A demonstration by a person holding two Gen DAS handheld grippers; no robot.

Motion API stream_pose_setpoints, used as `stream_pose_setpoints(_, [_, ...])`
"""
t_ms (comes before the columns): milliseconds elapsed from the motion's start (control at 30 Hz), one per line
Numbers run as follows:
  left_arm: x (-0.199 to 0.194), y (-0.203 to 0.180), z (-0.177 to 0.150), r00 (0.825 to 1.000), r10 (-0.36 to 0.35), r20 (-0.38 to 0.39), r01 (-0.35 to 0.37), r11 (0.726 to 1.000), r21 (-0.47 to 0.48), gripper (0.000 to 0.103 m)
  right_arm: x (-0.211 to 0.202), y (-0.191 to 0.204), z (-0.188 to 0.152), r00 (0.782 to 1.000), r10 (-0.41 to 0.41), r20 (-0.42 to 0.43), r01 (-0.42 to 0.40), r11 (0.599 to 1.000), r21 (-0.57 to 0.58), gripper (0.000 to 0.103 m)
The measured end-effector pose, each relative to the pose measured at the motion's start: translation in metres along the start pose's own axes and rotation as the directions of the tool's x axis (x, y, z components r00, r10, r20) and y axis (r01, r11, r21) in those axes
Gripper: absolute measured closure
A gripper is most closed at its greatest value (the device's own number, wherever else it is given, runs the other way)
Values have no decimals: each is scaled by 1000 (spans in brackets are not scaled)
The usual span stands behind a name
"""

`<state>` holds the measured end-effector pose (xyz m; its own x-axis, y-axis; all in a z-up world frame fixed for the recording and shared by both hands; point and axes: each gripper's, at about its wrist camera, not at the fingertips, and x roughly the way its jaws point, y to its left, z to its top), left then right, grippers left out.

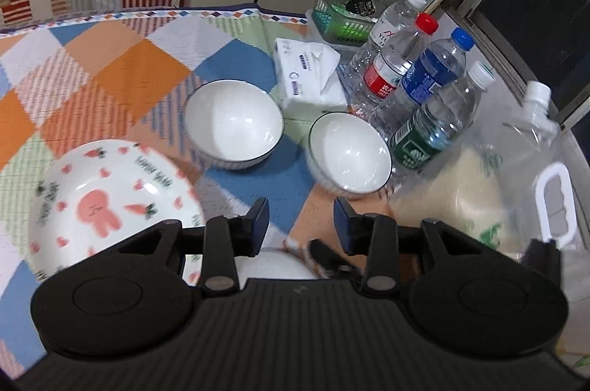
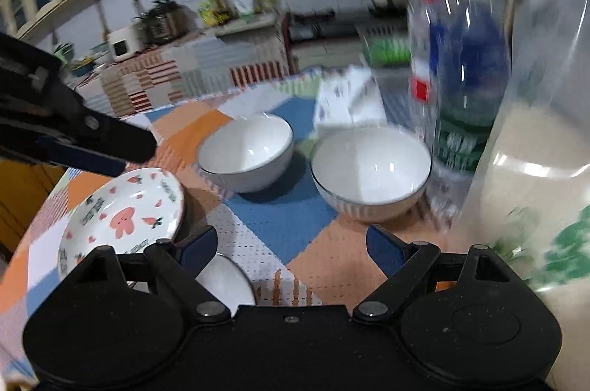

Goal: Organize plates and bowls
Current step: 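Open the left tool and grasp the rim of a second white bowl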

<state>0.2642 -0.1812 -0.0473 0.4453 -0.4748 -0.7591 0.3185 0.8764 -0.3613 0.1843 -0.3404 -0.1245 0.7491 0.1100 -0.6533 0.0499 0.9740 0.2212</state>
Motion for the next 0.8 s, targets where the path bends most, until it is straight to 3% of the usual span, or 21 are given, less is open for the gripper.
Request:
stream_pose_setpoints(133, [37,-4,5,1000,17,12,-17,1000,-23,64,36,-12,5,995,-8,-98,18,995,103,13])
stream_pose_setpoints(333, [85,-6,15,1000,-8,-6,8,996,-86,64,69,-17,5,995,-38,-92,48,992,114,13])
stream_pose_setpoints(467, [108,-15,17,999,1,-44,-3,999,-41,64,83,-24,2,993,-76,-89,87,988,124,13])
stream_pose_setpoints(567, [124,-17,18,998,7,-60,-10,999,-42,64,87,-24,-4,995,-90,-40,93,990,102,13])
stream_pose_setpoints(700, [142,-10,15,998,-12,-63,4,992,-123,64,93,-19,-11,991,-132,17,132,991,32,12])
stream_pose_setpoints(800, [157,-5,16,995,-31,-90,15,984,-180,65,95,-24,-17,990,-127,63,124,991,43,12])
